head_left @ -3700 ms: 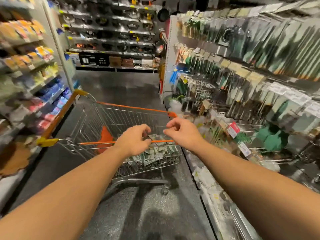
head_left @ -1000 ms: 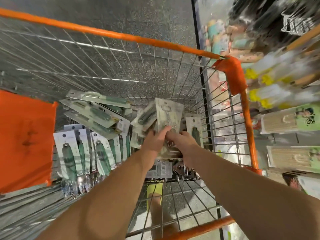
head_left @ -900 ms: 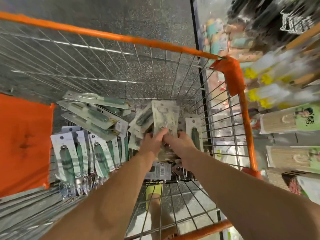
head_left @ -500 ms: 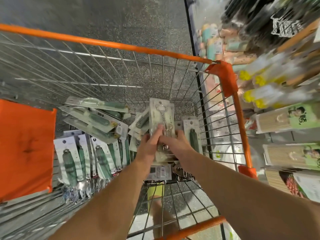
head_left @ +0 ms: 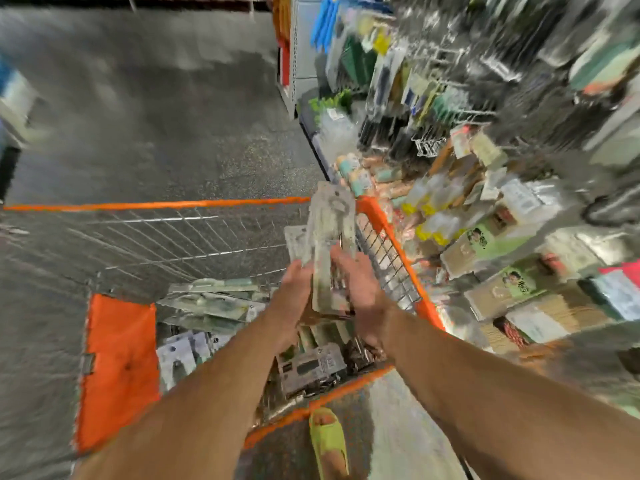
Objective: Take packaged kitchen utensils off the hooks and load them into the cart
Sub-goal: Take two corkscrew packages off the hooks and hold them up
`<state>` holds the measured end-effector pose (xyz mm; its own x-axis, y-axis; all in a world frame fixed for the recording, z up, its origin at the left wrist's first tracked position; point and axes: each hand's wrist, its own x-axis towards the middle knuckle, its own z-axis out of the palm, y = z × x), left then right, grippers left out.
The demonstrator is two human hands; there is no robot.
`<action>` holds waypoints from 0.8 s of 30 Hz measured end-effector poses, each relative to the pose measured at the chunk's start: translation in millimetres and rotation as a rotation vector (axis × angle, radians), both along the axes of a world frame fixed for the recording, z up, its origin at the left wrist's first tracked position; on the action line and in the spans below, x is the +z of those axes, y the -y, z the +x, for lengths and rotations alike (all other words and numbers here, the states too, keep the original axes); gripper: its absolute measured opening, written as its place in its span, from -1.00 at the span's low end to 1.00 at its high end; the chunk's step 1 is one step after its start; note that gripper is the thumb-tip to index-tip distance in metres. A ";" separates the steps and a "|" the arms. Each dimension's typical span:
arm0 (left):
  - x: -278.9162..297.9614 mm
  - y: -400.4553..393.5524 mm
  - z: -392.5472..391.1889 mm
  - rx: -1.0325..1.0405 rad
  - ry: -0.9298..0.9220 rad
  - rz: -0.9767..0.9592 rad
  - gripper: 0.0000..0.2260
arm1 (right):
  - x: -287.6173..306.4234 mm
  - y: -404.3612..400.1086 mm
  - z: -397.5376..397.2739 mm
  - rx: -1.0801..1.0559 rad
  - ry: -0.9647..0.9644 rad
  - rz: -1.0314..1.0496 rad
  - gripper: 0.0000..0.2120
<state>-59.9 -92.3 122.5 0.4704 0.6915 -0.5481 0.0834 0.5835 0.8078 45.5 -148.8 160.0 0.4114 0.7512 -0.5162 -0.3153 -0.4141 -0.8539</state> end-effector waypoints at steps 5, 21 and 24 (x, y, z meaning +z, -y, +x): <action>98.7 24.6 5.6 -0.102 0.198 0.150 -0.57 | 91.0 32.6 -3.1 -0.158 0.025 0.199 -0.30; 331.9 190.2 93.2 -0.269 0.527 0.566 -0.92 | 335.2 246.6 22.8 -0.607 1.047 0.240 -0.26; 352.9 229.7 106.8 -0.328 0.554 0.704 -0.90 | 358.8 297.0 25.1 -0.686 1.138 0.201 -0.40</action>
